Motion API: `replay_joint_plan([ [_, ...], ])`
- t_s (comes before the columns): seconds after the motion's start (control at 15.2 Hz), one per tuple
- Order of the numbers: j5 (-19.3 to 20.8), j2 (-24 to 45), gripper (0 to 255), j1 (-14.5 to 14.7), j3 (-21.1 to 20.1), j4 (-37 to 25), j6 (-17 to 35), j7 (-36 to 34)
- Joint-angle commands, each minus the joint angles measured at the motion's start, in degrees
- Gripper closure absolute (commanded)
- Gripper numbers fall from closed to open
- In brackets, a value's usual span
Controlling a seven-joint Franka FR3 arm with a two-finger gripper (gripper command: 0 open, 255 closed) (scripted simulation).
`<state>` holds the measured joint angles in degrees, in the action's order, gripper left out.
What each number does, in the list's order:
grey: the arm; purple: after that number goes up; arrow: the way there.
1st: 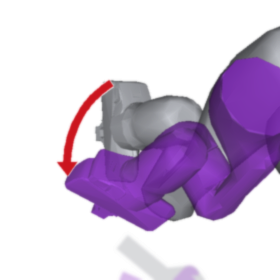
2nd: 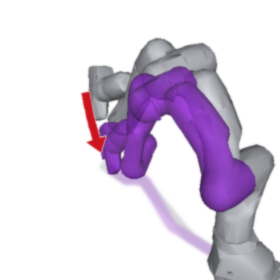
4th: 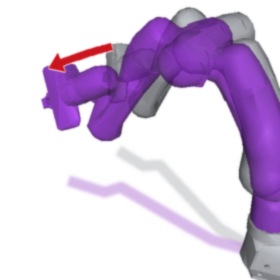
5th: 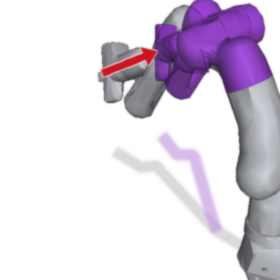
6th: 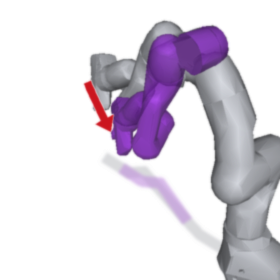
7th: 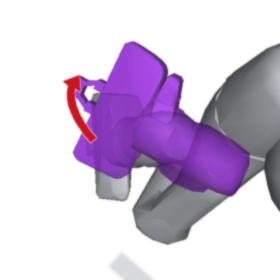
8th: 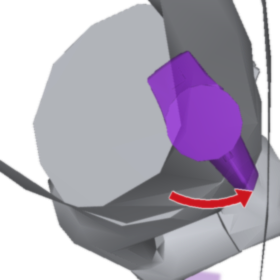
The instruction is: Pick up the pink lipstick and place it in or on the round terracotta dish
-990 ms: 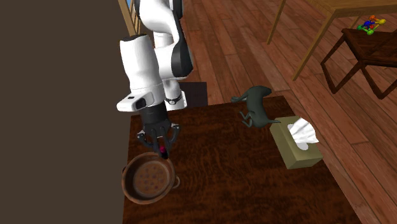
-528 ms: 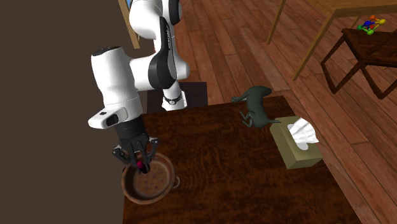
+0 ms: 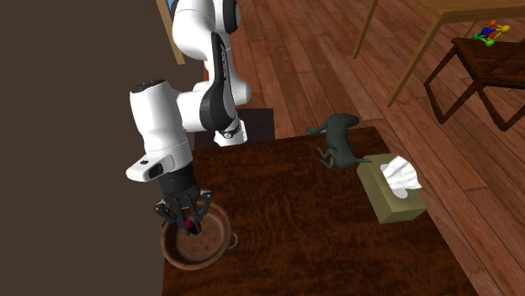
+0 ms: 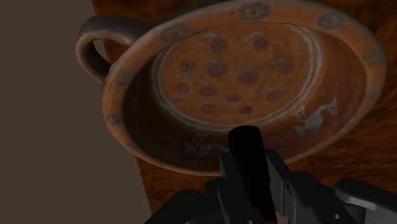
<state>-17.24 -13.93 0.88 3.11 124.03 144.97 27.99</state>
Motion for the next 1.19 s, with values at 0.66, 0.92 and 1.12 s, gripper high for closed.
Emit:
replay_joint_plan([
  [0.66,-0.5,0.6,0,0.2,0.1,0.9,1.5,0.6],
  [0.92,-0.5,0.6,0,0.2,0.1,0.9,1.5,0.6],
  [1.12,0.9,-4.2,0,-0.6,0.3,1.0,-3.2,-0.4],
])
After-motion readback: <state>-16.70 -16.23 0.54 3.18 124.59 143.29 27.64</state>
